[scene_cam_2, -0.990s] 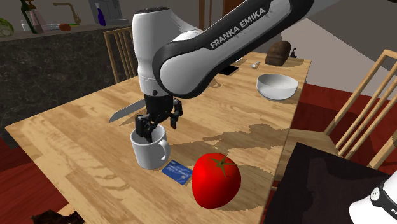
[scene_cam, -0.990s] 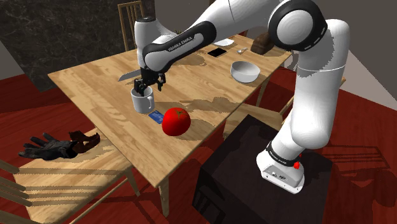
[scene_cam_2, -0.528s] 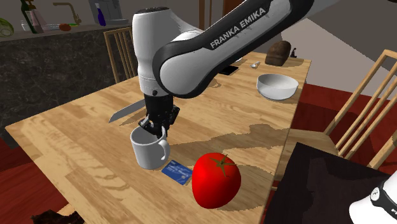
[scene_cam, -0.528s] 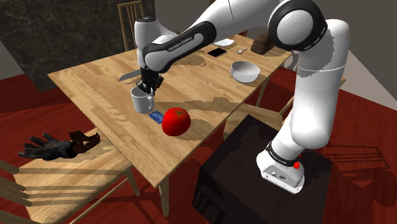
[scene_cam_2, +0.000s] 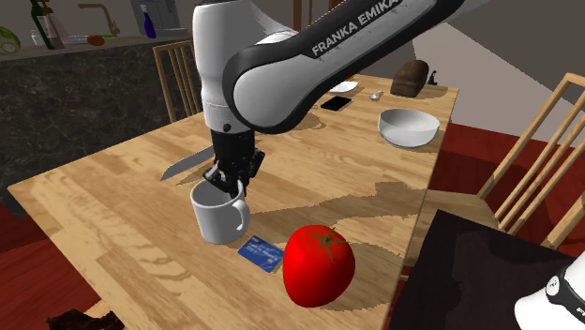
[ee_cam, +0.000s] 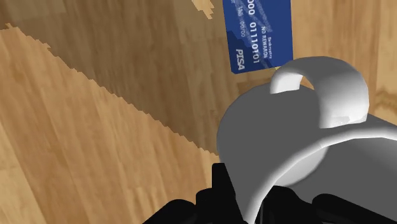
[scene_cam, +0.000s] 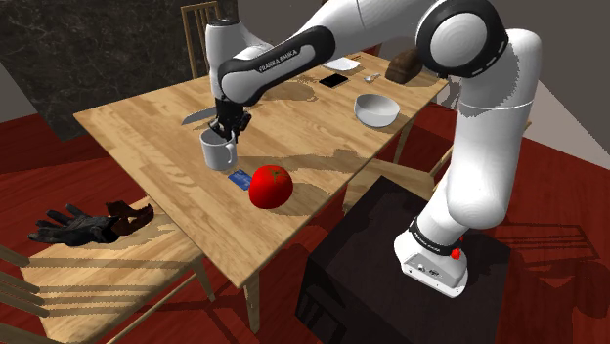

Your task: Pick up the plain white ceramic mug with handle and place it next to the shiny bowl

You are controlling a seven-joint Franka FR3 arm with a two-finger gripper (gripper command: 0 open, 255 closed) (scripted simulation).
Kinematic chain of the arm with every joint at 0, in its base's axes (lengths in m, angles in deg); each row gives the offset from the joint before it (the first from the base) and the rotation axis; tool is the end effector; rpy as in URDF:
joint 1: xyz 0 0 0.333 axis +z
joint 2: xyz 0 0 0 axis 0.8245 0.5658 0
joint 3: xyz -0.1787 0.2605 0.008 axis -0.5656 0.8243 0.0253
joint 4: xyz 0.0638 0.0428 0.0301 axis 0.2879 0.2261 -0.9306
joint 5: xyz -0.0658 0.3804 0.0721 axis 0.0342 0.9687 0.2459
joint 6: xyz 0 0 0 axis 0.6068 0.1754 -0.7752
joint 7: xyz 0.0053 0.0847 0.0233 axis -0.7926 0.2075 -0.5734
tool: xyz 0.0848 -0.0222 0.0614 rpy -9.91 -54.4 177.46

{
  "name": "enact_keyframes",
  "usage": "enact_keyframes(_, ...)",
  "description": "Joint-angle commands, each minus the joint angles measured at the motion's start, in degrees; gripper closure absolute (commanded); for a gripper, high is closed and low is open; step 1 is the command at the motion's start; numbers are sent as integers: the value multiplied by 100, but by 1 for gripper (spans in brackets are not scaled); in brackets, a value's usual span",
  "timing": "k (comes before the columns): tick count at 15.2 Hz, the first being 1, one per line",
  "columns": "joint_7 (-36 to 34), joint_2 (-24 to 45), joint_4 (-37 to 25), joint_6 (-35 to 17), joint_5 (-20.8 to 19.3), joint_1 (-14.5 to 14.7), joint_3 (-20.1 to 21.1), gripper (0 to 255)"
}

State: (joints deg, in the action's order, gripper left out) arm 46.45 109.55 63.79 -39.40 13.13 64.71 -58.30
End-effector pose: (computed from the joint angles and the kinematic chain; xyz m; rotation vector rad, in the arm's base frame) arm 0.6204 0.2047 0.3618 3.1262 -0.2396 0.1508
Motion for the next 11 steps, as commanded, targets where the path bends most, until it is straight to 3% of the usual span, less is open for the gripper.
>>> enact_keyframes(1,16,-58,-77,131,20,-3,9,255)
enact_keyframes(11,95,-328,-482,799,111,-17,43,255)
